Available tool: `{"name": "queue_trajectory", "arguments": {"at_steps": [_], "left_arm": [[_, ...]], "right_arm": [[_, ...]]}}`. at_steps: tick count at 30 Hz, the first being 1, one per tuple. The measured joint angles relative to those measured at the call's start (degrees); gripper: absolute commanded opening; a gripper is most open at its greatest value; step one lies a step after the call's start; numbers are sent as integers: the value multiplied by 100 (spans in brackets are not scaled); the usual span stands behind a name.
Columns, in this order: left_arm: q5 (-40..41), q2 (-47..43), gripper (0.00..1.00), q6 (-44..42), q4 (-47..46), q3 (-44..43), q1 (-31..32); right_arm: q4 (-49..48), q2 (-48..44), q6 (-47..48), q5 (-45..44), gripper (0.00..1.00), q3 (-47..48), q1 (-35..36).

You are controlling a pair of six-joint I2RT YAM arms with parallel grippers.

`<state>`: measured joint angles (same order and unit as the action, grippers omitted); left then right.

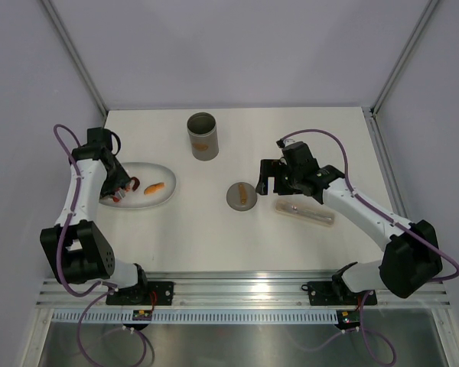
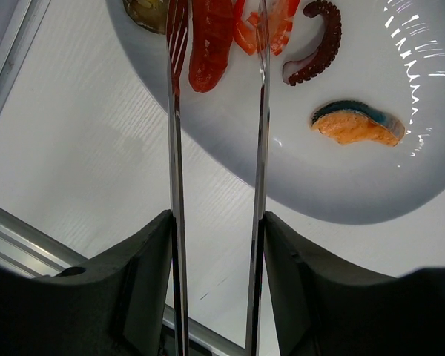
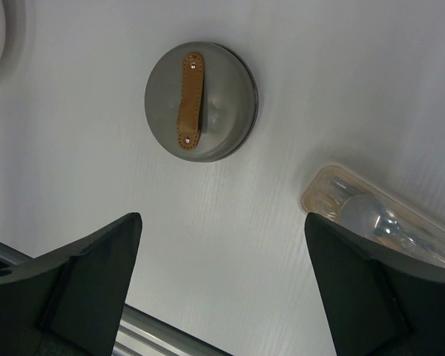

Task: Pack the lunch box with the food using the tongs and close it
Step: Pick up the fake food from the plate.

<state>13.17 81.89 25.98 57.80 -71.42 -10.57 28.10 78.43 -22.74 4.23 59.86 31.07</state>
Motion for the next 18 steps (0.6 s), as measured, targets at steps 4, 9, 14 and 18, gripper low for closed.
{"name": "queue_trajectory", "arguments": {"at_steps": [4,9,14,18], "left_arm": [[9,31,52,0,-79,66,0],[22,173,50,0,-153,76,0],[44,229,38,0,-225,76,0],[26,240,32,9,-234,76,0]], "right_arm": [[0,20,0,-2,100,0,0],[0,20,2,-2,99,0,0],[0,20,2,-4,100,0,0],[2,20,2,-7,99,0,0]]}}
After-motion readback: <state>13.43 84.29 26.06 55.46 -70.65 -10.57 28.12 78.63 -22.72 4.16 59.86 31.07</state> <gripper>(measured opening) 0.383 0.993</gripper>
